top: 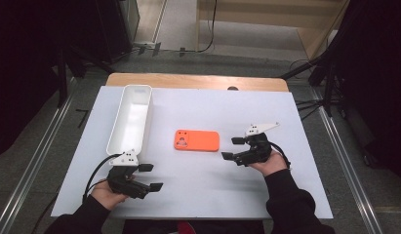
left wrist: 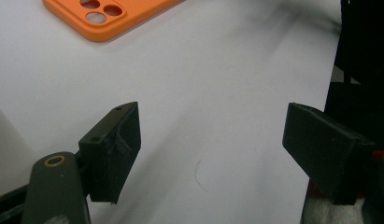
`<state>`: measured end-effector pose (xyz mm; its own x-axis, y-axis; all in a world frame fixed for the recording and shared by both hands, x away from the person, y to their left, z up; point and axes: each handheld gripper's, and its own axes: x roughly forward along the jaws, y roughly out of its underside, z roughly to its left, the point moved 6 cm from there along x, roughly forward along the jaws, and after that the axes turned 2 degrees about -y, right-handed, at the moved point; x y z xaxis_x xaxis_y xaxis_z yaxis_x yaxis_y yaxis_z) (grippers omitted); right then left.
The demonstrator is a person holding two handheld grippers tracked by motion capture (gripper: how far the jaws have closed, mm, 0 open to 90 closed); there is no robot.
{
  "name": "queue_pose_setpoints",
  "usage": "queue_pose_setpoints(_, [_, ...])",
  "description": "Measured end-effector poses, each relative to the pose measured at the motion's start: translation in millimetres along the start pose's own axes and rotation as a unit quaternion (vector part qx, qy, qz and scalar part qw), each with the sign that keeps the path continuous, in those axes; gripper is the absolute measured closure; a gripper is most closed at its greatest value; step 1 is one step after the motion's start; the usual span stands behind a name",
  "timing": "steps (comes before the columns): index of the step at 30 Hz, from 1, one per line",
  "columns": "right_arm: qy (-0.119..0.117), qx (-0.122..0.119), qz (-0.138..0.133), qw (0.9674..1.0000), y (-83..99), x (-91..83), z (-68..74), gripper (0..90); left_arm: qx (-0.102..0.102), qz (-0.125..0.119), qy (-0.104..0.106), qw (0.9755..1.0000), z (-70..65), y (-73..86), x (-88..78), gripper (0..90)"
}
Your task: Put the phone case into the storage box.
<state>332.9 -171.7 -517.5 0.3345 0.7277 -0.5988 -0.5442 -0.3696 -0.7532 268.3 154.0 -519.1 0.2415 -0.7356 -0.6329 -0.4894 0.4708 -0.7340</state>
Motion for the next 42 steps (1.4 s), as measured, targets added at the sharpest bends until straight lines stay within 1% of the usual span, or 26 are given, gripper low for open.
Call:
queue_pose_setpoints(11, [-0.008,-0.005,0.001,1.0,-14.2,3.9,-3.6,18.2,-0.001,0.0,0.0,1.0,0.5,0.0,0.4,19.7])
queue_pose_setpoints(14, [-0.007,-0.012,0.001,0.9999,-17.9,4.3,-3.2,18.2,-0.002,-0.002,0.002,1.0,0.5,-0.1,0.4,19.7])
queue_pose_setpoints(16, [-0.011,-0.015,0.001,0.9998,-23.5,5.4,-2.0,18.0,-0.001,-0.001,0.001,1.0,0.5,0.0,0.6,19.7])
queue_pose_setpoints(19, [-0.015,-0.019,0.0,0.9997,-26.7,7.1,-2.3,17.7,-0.001,0.0,0.001,1.0,0.3,0.1,0.6,19.7])
queue_pose_setpoints(21, [-0.017,-0.021,0.005,0.9996,-30.5,9.4,-3.4,17.4,0.0,0.0,0.001,1.0,0.2,0.2,0.7,19.7])
queue_pose_setpoints(24, [-0.021,-0.024,0.006,0.9995,-33.2,10.6,-3.9,17.3,-0.001,0.0,0.001,1.0,0.1,0.2,0.6,19.7])
queue_pose_setpoints(25, [-0.022,-0.031,0.005,0.9993,-36.7,11.6,-5.4,17.3,0.001,0.001,0.001,1.0,0.1,0.2,0.6,19.6])
queue_pose_setpoints(27, [-0.024,-0.031,0.005,0.9992,-38.8,11.8,-5.7,17.3,0.0,0.001,0.001,1.0,-0.5,0.2,0.5,19.7])
queue_pose_setpoints(31, [-0.029,-0.041,0.003,0.9988,-47.8,13.3,-7.3,17.3,0.002,-0.002,0.0,1.0,-1.3,-0.3,0.0,19.7])
queue_pose_setpoints(35, [-0.04,-0.049,0.004,0.998,-57.6,17.7,-8.0,17.3,0.002,-0.001,0.0,1.0,-1.6,-0.6,0.1,19.7])
queue_pose_setpoints(37, [-0.039,-0.051,0.005,0.9979,-59.1,18.9,-8.4,17.3,0.002,-0.002,0.001,1.0,-1.6,-0.7,-0.1,19.6])
queue_pose_setpoints(40, [-0.042,-0.06,0.007,0.9973,-63.5,22.8,-9.8,17.3,0.001,-0.002,0.002,1.0,-1.4,-0.6,-0.3,19.7])
queue_pose_setpoints(42, [-0.048,-0.072,0.009,0.9962,-67.3,27.3,-10.5,17.3,0.002,0.0,0.003,1.0,-1.6,-0.3,0.0,19.7])
